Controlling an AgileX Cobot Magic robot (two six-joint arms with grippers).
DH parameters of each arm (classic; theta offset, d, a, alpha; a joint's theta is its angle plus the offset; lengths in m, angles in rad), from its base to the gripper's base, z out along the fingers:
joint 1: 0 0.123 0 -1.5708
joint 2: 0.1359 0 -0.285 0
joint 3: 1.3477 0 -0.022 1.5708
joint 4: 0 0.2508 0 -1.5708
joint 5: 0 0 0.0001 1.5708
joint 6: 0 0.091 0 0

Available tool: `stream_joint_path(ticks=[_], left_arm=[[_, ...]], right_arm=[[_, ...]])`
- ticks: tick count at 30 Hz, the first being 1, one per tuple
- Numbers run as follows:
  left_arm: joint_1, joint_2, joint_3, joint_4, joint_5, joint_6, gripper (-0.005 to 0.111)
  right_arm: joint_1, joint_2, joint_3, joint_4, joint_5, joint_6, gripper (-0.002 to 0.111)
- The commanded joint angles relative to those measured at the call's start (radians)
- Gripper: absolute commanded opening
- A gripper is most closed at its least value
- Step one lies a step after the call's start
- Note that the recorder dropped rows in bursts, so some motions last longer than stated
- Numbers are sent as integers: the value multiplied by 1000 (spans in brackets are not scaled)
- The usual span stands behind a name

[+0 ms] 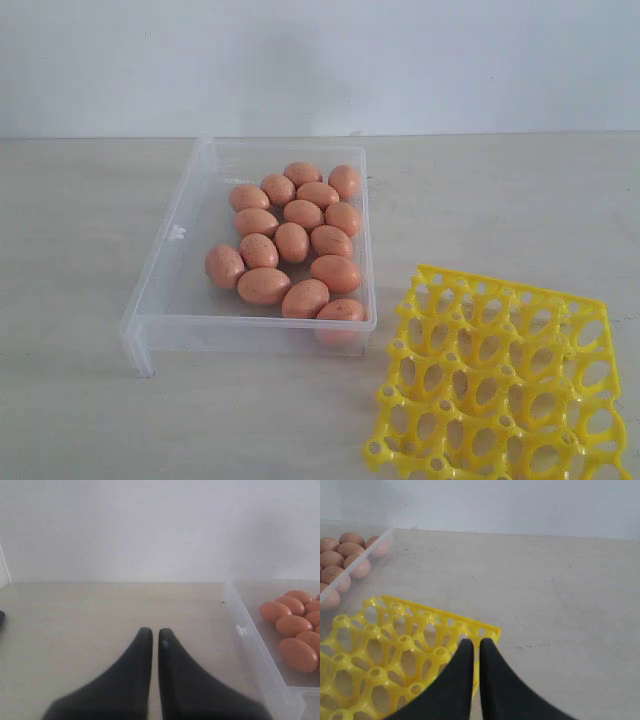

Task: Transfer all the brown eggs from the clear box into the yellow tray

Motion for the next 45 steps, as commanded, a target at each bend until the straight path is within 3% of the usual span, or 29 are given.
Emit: stream_joint_path(ticks=[1, 13, 17, 20, 23, 27, 31, 36, 45], left_arm=[[-1, -4, 4, 2, -5, 0, 4], [-1, -4, 4, 2, -5, 0, 4], [-1, -4, 4, 2, -5, 0, 4], [-1, -4, 4, 2, -5, 0, 4], [-1, -4, 4, 2, -5, 0, 4], [-1, -4, 4, 2, -5, 0, 4], [-1, -4, 4, 2, -5, 0, 4], [-1, -4, 4, 2, -5, 0, 4], [-1, -4, 4, 2, -5, 0, 4]], right_arm=[[-1, -5, -1, -6, -3, -3, 1], [-1, -5, -1, -61, -86, -30, 1], [-1, -5, -1, -61, -112, -197, 1], [-1, -5, -1, -61, -223, -210, 1], [-1, -5, -1, 89, -395, -61, 1], [-1, -5, -1, 371, -683, 364, 1], [-1, -5, -1, 451, -870, 705, 1], [-1, -5, -1, 528, -995, 577, 1], [-1, -5, -14, 706, -1110, 617, 1]])
